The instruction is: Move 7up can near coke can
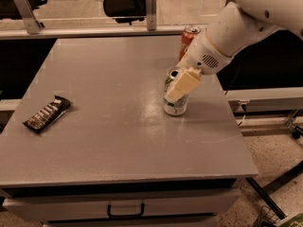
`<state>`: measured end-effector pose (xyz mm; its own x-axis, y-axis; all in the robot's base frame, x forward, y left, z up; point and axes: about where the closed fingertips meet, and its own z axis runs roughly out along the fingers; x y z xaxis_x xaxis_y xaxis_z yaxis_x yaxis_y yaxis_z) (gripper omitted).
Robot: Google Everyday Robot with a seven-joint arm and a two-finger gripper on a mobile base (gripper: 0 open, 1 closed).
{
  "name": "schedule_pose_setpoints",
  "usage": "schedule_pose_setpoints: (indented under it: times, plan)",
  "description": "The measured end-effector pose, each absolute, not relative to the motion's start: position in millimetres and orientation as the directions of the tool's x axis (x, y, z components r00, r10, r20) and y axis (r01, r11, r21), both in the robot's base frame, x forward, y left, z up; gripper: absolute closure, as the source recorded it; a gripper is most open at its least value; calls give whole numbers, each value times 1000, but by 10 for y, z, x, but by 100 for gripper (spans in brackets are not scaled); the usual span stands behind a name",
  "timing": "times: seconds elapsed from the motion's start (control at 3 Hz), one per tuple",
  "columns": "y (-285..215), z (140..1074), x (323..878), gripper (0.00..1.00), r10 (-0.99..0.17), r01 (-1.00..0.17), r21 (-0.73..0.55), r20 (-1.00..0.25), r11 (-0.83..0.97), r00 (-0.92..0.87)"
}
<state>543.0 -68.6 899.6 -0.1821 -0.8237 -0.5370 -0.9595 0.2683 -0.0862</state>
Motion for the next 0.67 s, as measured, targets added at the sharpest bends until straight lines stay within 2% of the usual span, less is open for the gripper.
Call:
schedule_pose_setpoints:
  times: [0.33,0.67]
  plan:
    - [-716,9063,5533,70,-824,-953,-95,-532,287,-195]
    - [-801,9202,5753,93,-818,-940,-110,-532,324,-220]
